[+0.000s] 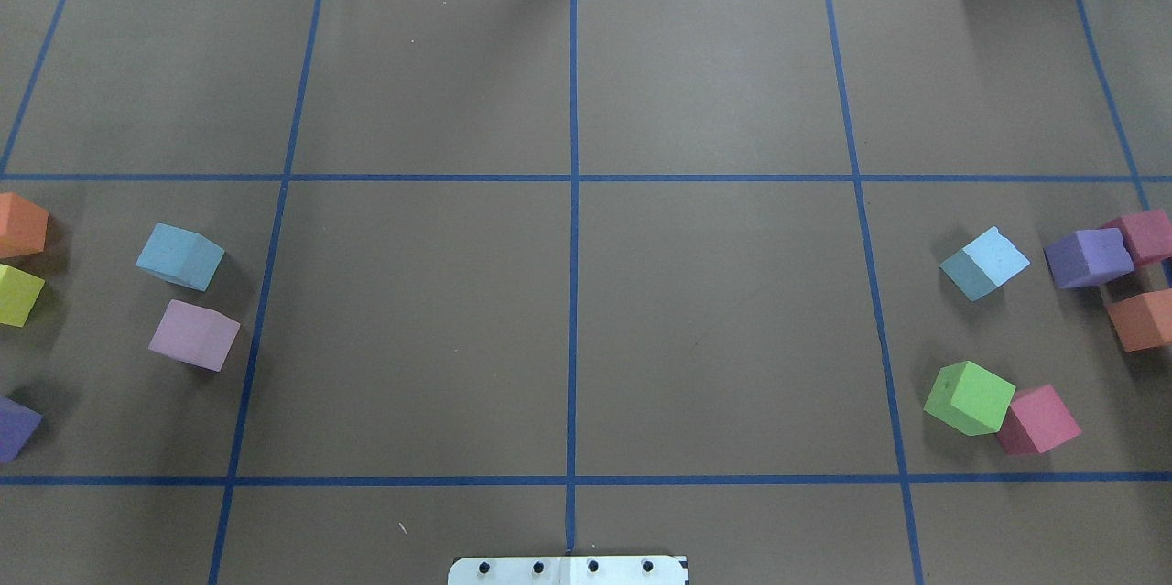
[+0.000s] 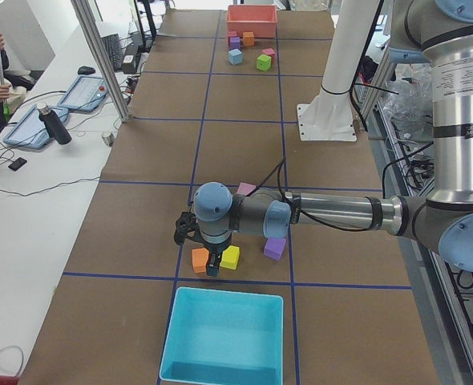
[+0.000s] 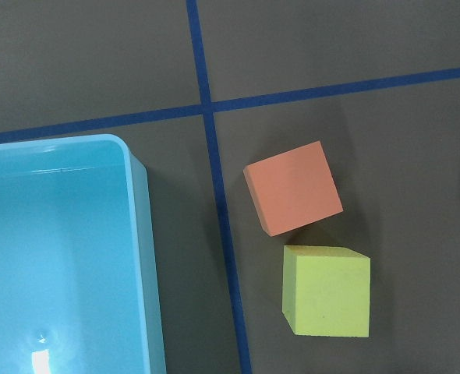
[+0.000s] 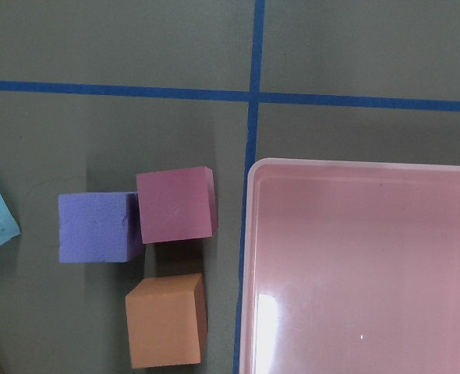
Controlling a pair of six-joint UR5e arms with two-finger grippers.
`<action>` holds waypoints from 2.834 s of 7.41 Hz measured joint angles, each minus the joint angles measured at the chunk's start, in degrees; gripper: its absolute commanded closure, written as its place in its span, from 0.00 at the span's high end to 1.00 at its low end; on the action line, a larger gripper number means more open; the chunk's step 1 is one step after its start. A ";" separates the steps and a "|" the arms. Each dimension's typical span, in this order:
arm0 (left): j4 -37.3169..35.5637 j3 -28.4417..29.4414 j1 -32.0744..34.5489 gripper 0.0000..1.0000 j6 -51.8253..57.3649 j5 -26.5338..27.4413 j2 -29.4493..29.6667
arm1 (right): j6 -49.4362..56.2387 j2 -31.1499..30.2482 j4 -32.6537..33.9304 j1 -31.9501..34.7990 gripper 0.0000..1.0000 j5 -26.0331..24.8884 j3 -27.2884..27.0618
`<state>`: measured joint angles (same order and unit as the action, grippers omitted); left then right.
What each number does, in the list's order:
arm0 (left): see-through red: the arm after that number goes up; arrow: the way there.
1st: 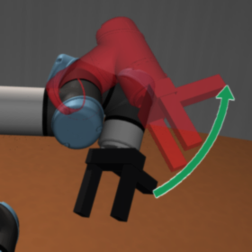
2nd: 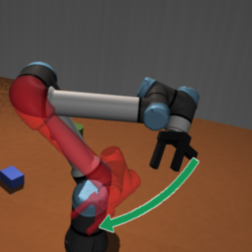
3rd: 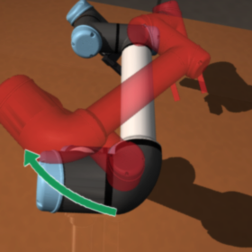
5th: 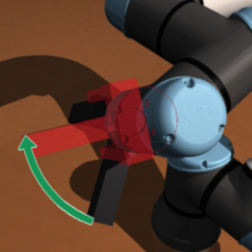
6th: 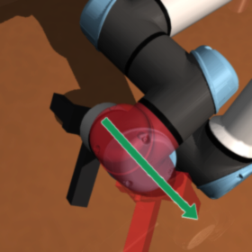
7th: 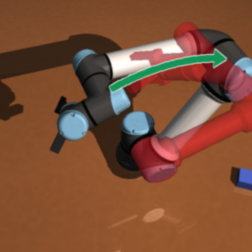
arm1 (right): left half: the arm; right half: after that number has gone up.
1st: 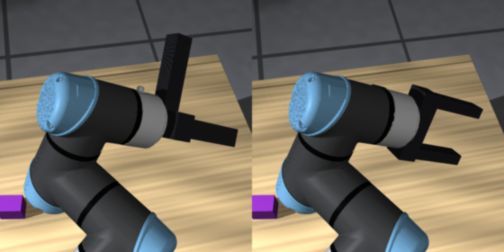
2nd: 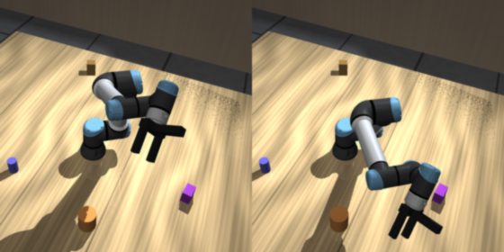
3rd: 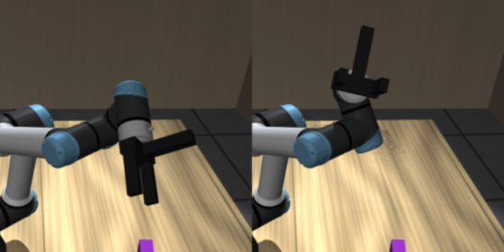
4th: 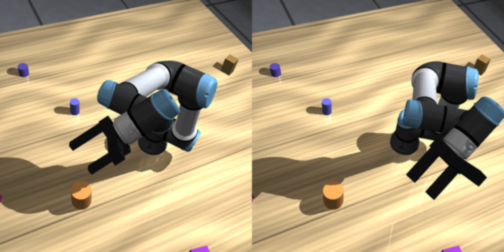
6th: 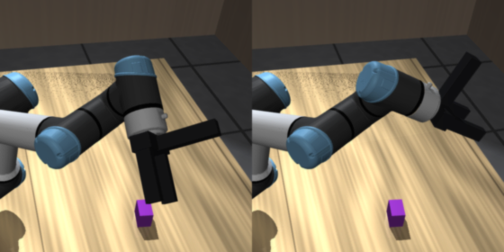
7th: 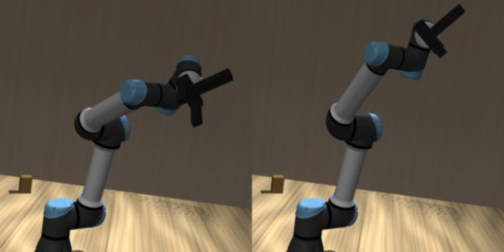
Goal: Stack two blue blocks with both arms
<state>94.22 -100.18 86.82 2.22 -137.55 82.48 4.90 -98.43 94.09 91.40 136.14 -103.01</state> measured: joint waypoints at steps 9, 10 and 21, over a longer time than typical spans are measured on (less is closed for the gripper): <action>0.08 0.31 -0.02 0.98 0.01 0.00 0.82 | -16.96 13.26 -15.56 -31.79 1.00 -5.93 0.25; 0.10 0.28 -0.02 0.98 -0.01 -0.02 0.73 | -18.04 13.54 -16.20 -33.37 1.00 -7.70 0.78; 0.17 0.35 -0.08 0.98 -0.02 -0.09 0.41 | -20.10 13.01 -19.39 -38.52 0.87 -10.44 8.69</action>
<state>94.39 -99.83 86.75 2.20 -137.64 82.90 -15.20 -85.43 74.70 52.88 125.71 -94.31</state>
